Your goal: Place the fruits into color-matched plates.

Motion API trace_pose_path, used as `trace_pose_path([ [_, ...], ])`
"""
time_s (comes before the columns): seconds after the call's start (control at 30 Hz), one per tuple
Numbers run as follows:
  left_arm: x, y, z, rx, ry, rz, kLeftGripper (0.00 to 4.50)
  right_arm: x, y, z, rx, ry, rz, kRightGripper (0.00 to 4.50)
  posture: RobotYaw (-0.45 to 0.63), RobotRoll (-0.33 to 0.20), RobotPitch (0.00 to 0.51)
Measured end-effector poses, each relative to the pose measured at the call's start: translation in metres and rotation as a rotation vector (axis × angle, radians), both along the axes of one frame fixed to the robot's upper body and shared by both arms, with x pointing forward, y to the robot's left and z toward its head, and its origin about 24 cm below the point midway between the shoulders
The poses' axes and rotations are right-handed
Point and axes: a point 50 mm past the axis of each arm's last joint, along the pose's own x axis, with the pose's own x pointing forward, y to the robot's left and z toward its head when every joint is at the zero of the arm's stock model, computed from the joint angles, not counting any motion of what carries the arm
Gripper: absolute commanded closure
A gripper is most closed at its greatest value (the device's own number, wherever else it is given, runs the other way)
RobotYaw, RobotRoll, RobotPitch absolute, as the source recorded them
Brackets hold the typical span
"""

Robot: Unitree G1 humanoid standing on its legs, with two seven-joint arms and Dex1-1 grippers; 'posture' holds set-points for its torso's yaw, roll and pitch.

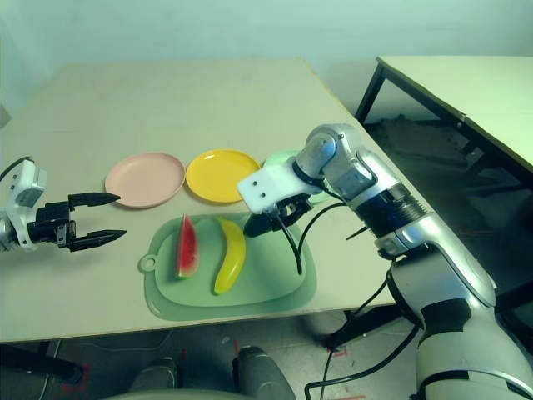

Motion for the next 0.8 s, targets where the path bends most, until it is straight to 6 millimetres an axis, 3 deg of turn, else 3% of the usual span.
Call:
trace_pose_path([
  [0.1,0.002,-0.001,-0.001,-0.012,0.017,0.032,0.00,0.018,-0.010,0.003,0.009,-0.090,-0.106,1.70,-0.10,0.000,0.026],
  [0.23,0.001,-0.005,0.001,-0.006,0.018,0.032,0.00,0.032,-0.031,-0.007,0.002,-0.164,-0.270,1.70,-0.08,0.000,0.026],
  [0.4,-0.003,-0.005,-0.001,-0.005,0.028,0.053,0.00,0.035,-0.057,-0.021,-0.055,-0.225,-0.408,1.70,-0.07,0.000,0.027],
  [0.6,-0.006,-0.005,0.001,0.003,0.018,0.056,0.00,0.036,-0.068,-0.031,-0.071,-0.269,-0.477,1.70,-0.07,0.000,0.024],
  [0.73,-0.007,-0.004,0.000,0.009,0.023,0.055,0.00,0.036,-0.067,-0.040,-0.051,-0.273,-0.490,0.25,-0.07,0.000,0.020],
  [0.8,-0.007,-0.004,0.000,0.012,0.020,0.053,0.00,0.036,-0.067,-0.040,-0.039,-0.281,-0.494,0.04,-0.08,0.000,0.019],
])
